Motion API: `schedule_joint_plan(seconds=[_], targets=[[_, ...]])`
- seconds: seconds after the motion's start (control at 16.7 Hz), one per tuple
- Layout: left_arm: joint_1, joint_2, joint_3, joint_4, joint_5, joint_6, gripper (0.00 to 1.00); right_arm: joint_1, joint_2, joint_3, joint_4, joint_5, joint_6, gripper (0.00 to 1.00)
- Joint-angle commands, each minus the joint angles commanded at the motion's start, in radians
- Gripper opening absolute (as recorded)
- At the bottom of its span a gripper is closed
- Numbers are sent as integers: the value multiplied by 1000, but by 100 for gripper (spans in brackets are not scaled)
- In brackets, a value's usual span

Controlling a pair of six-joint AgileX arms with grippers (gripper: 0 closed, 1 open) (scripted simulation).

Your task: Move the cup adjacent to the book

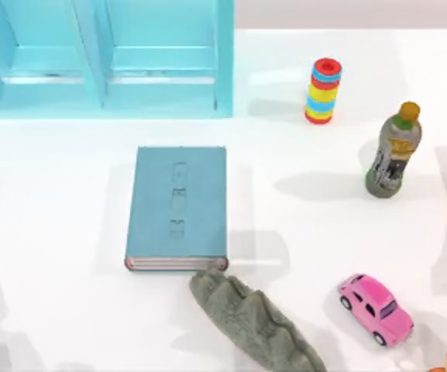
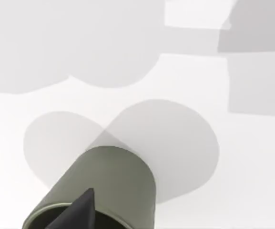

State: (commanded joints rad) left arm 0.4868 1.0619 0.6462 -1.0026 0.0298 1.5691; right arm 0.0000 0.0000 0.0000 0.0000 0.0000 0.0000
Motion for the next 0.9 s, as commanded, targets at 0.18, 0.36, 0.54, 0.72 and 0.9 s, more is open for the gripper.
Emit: schedule_joint_plan(seconds=[0.18,0.36,0.54,0.72,0.9], targets=[[87,138,130,-118,-8,269,100,0,0,0,0,0,0,100],[158,232,252,-193,-17,502,100,0,0,0,0,0,0,100],[207,285,347,-229,-25,662,100,0,0,0,0,0,0,100],[229,305,395,-241,-29,733,100,0,0,0,0,0,0,100],[230,306,396,-242,-29,735,100,0,0,0,0,0,0,100]])
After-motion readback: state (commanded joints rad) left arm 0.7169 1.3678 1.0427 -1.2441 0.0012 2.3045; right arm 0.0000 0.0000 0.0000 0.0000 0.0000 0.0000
